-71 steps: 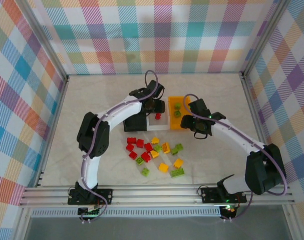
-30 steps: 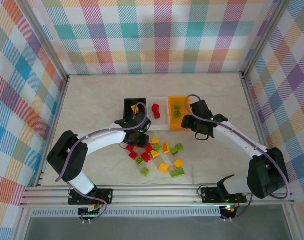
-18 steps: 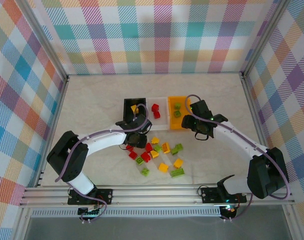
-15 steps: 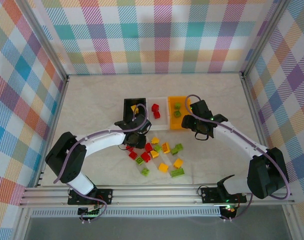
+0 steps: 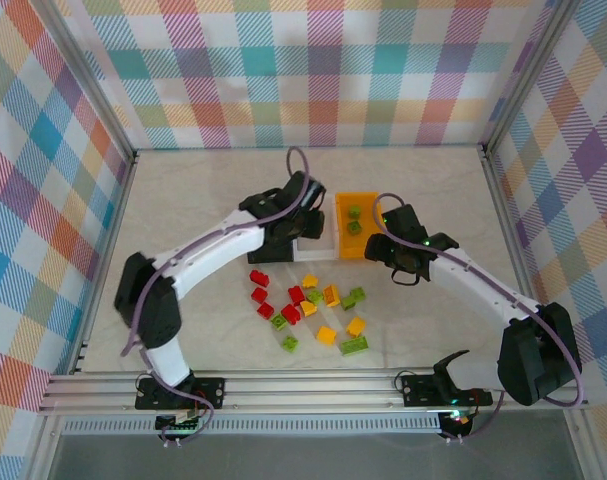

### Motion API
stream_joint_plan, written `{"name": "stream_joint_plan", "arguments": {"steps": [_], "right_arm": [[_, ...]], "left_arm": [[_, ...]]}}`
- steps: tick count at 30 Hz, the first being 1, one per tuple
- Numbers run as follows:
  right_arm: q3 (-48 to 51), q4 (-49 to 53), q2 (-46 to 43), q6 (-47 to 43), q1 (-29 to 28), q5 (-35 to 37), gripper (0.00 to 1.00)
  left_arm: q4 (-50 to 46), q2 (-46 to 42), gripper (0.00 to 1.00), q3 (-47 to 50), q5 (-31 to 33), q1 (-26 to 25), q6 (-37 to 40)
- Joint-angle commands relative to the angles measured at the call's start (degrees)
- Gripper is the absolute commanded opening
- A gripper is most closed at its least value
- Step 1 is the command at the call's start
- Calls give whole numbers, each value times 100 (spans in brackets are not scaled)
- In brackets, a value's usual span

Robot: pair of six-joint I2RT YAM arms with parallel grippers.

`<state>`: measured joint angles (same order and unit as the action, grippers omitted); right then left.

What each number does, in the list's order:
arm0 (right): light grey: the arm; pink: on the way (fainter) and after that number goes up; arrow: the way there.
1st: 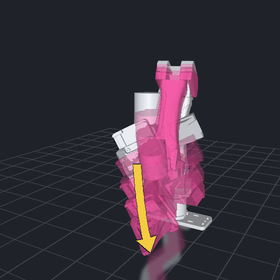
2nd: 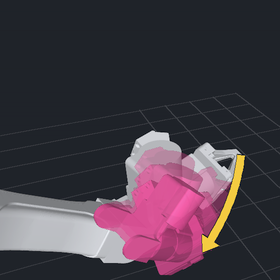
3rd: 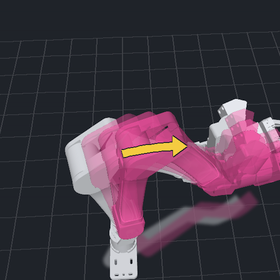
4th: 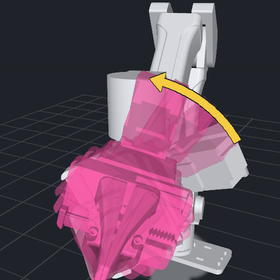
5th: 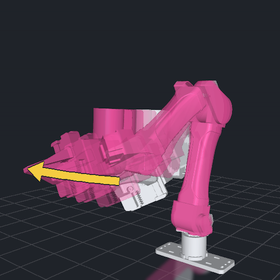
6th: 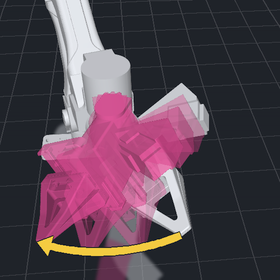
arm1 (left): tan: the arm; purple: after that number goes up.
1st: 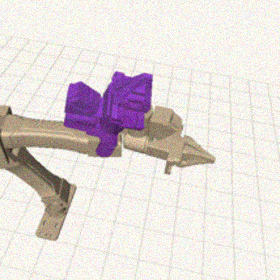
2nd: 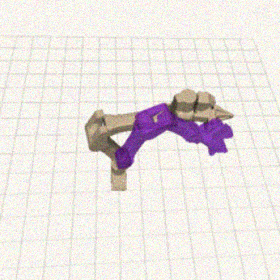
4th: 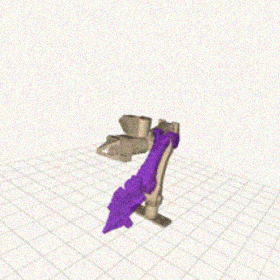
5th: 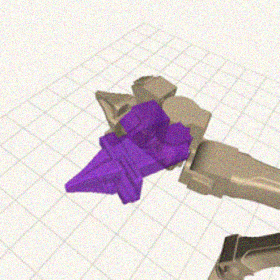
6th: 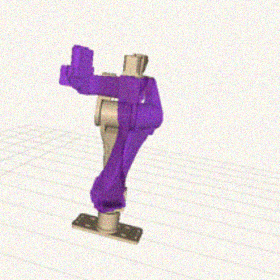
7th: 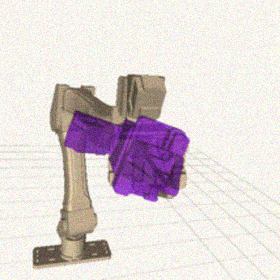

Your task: Sort the legos into containers by color

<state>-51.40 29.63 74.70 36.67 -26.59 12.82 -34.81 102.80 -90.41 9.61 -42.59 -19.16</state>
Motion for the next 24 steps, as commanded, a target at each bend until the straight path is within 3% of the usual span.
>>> {"name": "stream_joint_plan", "arguments": {"steps": [1, 8, 12, 14, 19, 24], "right_arm": [[60, 165, -184, 21, 31, -70, 72], [308, 336, -432, -59, 22, -883, 72], [558, 341, -449, -102, -155, -1337, 71], [637, 355, -352, -192, -394, -1462, 72], [705, 395, -20, -117, -907, -1281, 71], [780, 515, -43, -144, -1336, -1374, 71]], "left_arm": [[-313, 730, 32, -649, 94, 180, 257], [-572, 1574, 56, -1727, -33, 431, 259], [-666, 1450, 70, -2116, -366, 444, 154], [-435, 1044, 81, -1906, -636, 436, 19], [74, -163, 94, -826, -1131, 403, -274], [267, -1378, 98, 690, -1082, 245, -428]]}}
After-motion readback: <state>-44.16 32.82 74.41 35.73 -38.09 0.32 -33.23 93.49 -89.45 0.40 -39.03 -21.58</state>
